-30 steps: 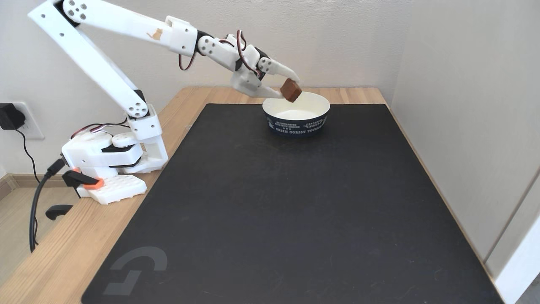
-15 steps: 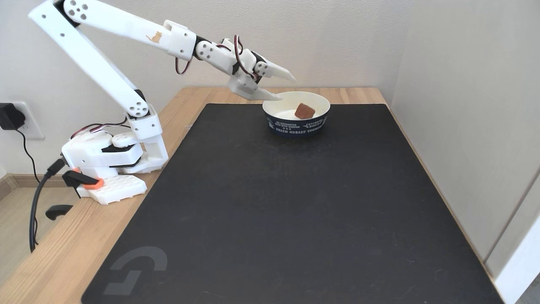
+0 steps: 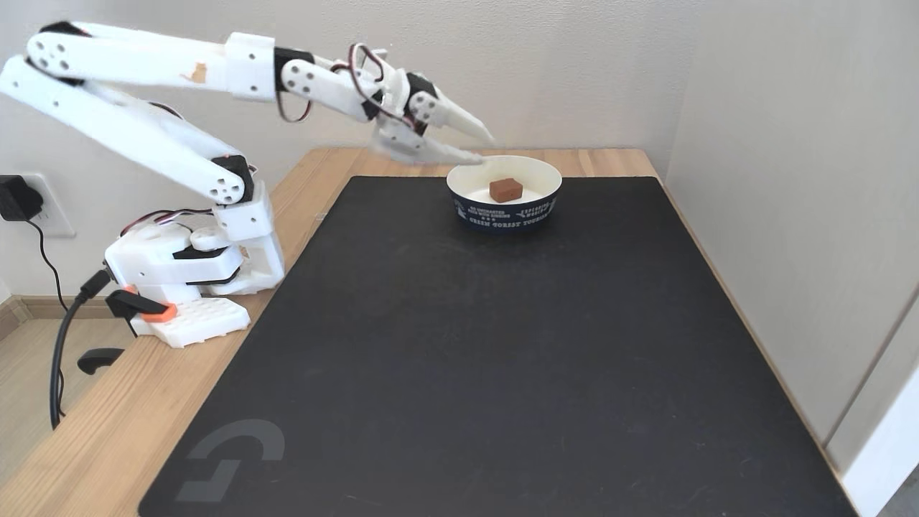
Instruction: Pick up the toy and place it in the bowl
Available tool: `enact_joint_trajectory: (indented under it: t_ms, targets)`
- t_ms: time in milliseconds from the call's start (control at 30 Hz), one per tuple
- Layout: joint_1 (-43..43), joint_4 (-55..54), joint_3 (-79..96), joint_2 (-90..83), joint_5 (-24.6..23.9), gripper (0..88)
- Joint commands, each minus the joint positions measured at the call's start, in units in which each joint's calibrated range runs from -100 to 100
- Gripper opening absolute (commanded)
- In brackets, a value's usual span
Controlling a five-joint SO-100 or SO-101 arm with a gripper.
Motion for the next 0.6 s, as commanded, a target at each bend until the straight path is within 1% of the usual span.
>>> enact_joint_trajectory:
  t_ms: [0, 100, 167, 333, 433, 567]
  targets:
    - [13.12, 3.40, 12.11, -20.60, 0.98, 2.0]
    - [16.55, 5.34, 18.51, -30.19, 2.96, 2.0]
    - [18.89, 8.56, 23.83, -38.61, 3.17, 2.0]
    - [21.32, 15.67, 32.93, -51.70, 3.17, 2.0]
    - [21.48, 21.85, 33.56, -55.62, 3.22, 2.0]
    - [21.57, 29.98, 33.47, -55.87, 3.69, 2.0]
